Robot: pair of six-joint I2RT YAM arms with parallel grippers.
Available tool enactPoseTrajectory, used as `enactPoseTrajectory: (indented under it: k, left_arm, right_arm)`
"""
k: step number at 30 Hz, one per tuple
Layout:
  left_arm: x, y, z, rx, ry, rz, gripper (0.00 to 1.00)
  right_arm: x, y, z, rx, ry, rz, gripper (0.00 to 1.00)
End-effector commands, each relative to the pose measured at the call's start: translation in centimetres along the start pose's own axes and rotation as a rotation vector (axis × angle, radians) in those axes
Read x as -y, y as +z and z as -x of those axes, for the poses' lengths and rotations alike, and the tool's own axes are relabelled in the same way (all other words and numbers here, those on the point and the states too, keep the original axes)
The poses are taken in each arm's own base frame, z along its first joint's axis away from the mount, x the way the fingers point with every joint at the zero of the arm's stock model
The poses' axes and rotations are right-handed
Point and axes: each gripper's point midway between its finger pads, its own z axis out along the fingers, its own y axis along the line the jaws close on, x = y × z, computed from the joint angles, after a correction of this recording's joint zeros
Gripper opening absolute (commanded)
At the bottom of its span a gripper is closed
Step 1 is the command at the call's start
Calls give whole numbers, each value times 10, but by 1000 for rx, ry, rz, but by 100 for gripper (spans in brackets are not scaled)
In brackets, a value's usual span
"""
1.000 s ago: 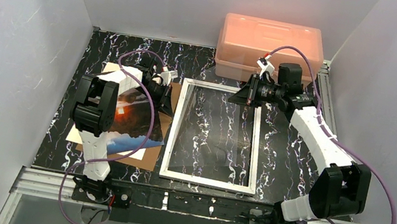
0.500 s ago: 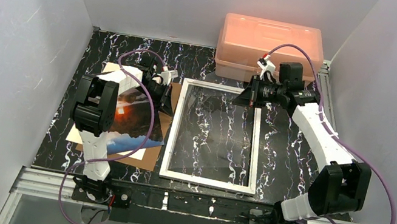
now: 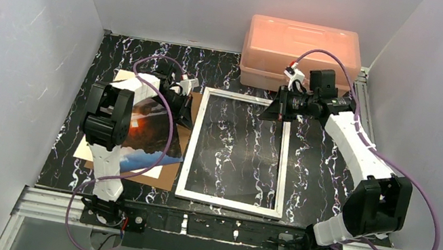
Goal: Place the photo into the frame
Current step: Adjust the photo frame item on the photo frame.
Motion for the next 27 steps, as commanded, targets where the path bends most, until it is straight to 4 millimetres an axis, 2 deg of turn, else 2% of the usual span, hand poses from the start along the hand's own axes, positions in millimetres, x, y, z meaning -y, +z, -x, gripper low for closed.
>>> enactPoseTrajectory:
  k: [1,6,9,14,17,27]
  left_arm:
    - [7,-1,-1,-11,13,-31,0]
    - [7,1,-4,-20,17,-35,0]
    - [6,3,-7,-28,21,-40,0]
    - [6,4,-11,-35,24,-42,0]
    - [6,5,-13,-41,27,-44,0]
    - [8,7,-15,-42,28,-52,0]
  right_arm:
    - [-6,2,-2,-1,3,33,1]
    - [-9,1,-8,16,44,49,1]
    - [-15,3,-9,35,129,77,1]
    - [-49,-2,13,177,301,279,1]
    - [-69,-14,28,242,329,366,1]
    - [-83,-22,40,258,363,425,1]
